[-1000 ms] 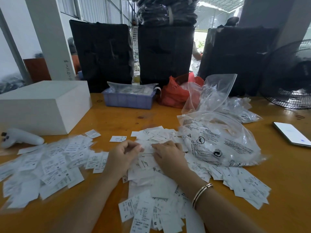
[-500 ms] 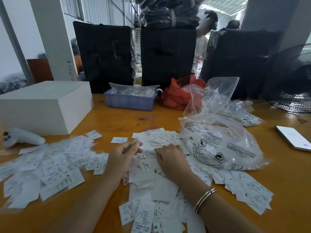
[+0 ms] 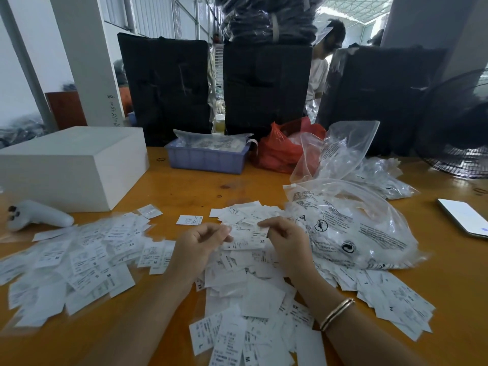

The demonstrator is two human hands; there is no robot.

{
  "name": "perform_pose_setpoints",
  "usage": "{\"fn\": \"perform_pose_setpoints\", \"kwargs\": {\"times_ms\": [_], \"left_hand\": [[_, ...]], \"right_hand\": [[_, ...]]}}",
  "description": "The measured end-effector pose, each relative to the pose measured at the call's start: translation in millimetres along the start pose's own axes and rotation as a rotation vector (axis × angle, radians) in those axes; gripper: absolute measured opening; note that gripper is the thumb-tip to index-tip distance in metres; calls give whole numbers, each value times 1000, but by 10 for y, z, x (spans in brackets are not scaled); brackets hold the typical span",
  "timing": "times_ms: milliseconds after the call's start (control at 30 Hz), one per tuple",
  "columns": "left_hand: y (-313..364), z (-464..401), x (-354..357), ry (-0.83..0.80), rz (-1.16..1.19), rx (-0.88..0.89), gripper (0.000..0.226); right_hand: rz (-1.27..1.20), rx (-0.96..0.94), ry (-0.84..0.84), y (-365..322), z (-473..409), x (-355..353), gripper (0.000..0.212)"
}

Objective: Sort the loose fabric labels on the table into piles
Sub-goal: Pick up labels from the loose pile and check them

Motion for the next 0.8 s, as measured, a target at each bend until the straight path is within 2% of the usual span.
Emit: {"fn": "perform_pose_setpoints", "kwargs": {"times_ms": [100,200,267,367,500,667,733,800], "left_hand": [[-3,-1,-2,-3,15,18,31],[-11,-9,-1,-34,-53,67,14],[1,3,27,-86,-165,125,6],[11,41,73,-150,-190,168,18],[-11,28,61,-166,-186,86,27],[-48,-4,16,-80,-84,-5,9],[-55,-12,-4,-15,4,-44,3],[-51,-19,-19,27,123,-85,9]], "right_hand": [[-65,29,-12,-4,25,1,37],[-102,-52,-55,-84,93,31,28],[-5,-153,-135,-142,138,82,14],[156,-202,-203,-154,162,176,6],[-8,-114,-191,-133,143,160,22],[-217,-12,-106,-116,89,54,13],[-208,-14,-129,-120,94,57,14],[-158,-14,-185,-114,112,100,14]]}}
Point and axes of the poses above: each hand's wrist, its own z-axis away from the middle knuckle, its own x-axis out of the palm, y = z × x, the point moved 3 cm from there along -z, towards the middle knuckle, and after that the axes turned 3 degrees about y, right-handed, at the moved point
